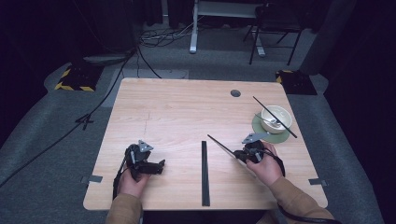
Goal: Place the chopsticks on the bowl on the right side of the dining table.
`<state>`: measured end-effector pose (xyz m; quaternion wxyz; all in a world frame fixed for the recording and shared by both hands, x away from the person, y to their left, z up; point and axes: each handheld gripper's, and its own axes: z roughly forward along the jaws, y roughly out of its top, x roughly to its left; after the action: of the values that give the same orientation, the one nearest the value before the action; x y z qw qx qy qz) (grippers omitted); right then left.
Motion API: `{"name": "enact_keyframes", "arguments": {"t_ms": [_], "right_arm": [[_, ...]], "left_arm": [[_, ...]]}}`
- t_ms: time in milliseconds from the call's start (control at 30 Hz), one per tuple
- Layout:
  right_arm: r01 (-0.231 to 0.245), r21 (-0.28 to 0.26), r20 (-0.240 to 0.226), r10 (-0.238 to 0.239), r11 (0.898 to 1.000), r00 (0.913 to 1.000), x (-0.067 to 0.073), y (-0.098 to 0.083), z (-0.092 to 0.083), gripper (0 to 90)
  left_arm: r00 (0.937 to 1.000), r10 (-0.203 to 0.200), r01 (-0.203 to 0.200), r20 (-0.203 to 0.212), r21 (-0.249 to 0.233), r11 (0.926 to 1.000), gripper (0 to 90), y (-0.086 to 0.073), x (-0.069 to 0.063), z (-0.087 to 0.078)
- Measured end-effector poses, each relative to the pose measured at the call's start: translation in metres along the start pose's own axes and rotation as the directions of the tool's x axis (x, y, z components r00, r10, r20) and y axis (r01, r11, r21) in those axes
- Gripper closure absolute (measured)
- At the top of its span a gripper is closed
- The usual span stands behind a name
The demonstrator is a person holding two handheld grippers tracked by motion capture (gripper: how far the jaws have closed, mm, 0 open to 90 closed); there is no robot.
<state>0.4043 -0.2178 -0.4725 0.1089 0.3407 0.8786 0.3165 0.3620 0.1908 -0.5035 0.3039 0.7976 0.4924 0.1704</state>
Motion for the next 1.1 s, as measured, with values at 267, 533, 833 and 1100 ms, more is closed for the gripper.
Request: {"name": "enact_keyframes", "arguments": {"t_ms": [267, 533, 833, 1100], "right_arm": [[0.001, -0.029, 0.005, -0.001, 1.0, 1.0, -0.003, 0.006, -0.019, 86.2], [0.025, -0.073, 0.001, -0.025, 0.997, 0.9997, -0.004, 0.019, -0.04, 86.2], [0.035, -0.114, 0.0, -0.035, 0.993, 0.9994, -0.012, 0.032, -0.061, 86.1], [0.035, -0.136, 0.006, -0.035, 0.99, 0.9994, -0.019, 0.041, -0.076, 86.1]], "left_arm": [[1.0, 0.0, 0.0, 0.0, 0.0, 1.0, 0.4, 0.0, 0.0, 0.0], [1.0, 0.0, 0.0, 0.0, 0.0, 1.0, 0.4, 0.0, 0.0, 0.0], [1.0, -0.001, 0.001, 0.001, -0.004, 1.0, 0.3, 0.0, 0.0, 0.0], [1.0, 0.0, 0.0, 0.001, -0.003, 1.0, 0.3, 0.0, 0.0, 0.0]]}}
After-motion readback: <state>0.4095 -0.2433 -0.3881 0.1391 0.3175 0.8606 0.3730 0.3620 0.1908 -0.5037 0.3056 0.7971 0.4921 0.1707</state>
